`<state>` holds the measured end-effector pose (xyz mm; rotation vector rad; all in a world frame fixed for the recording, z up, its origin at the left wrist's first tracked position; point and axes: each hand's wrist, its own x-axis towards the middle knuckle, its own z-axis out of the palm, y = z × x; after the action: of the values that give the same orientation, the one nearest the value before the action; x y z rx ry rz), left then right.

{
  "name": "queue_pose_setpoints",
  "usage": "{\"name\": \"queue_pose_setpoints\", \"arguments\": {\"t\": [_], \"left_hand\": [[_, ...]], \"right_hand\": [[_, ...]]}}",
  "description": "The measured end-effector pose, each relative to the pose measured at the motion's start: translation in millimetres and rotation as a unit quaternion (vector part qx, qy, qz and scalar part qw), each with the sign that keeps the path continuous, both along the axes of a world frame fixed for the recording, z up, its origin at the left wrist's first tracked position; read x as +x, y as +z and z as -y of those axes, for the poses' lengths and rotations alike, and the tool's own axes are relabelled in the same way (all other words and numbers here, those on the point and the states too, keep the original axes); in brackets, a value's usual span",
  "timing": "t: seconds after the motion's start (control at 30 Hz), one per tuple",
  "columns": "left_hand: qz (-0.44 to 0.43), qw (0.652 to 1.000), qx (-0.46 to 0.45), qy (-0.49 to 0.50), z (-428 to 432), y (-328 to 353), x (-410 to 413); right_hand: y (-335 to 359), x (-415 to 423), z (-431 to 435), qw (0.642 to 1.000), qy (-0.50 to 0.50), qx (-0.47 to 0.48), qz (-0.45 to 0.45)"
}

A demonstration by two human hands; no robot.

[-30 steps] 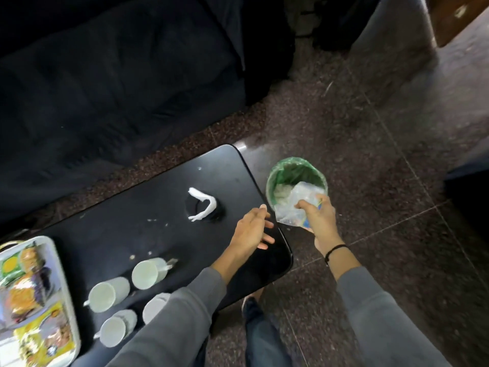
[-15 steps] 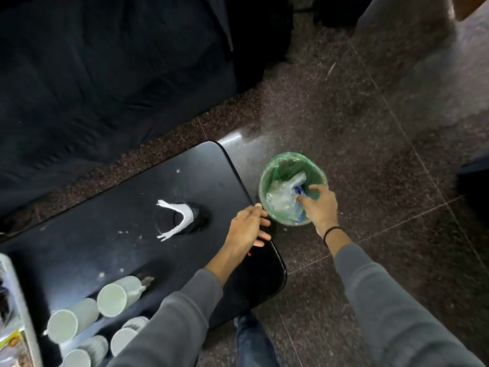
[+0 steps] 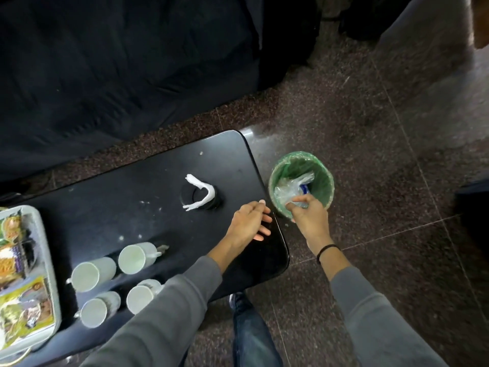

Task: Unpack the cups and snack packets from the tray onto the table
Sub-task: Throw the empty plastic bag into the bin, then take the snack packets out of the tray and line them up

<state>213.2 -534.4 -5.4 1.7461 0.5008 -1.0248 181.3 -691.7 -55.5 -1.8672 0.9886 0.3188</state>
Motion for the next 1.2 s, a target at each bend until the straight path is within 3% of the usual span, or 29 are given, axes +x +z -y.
{"name": "queue_pose_setpoints", "arguments": {"t": [0.27, 0.6, 1.03, 1.13, 1.2], "left_hand": [[0.018, 0.998, -0.014, 0.057, -76.0, 15.0, -34.4], [0.084, 0.984, -0.006, 0.155, -253.9, 37.9, -78.3], [0.114, 0.941, 0.038, 0.318, -489.4, 29.8, -121.1], [0.100, 0.935, 0.074, 0.333, -533.9, 13.2, -126.0], [0.101, 0.936, 0.167, 0.295, -560.2, -0.8, -129.6]], "right_hand": [[55.2, -28.9, -87.6, 0.994, 0.095, 0.056, 0.027], [92.1, -37.0, -251.3, 0.970, 0.223, 0.079, 0.053], [82.2, -28.1, -504.2, 0.920, 0.374, 0.111, 0.041], [65.2, -21.8, -551.8, 0.912, 0.395, 0.108, 0.027], [53.2, -18.2, -579.4, 0.903, 0.420, 0.093, 0.014]]}}
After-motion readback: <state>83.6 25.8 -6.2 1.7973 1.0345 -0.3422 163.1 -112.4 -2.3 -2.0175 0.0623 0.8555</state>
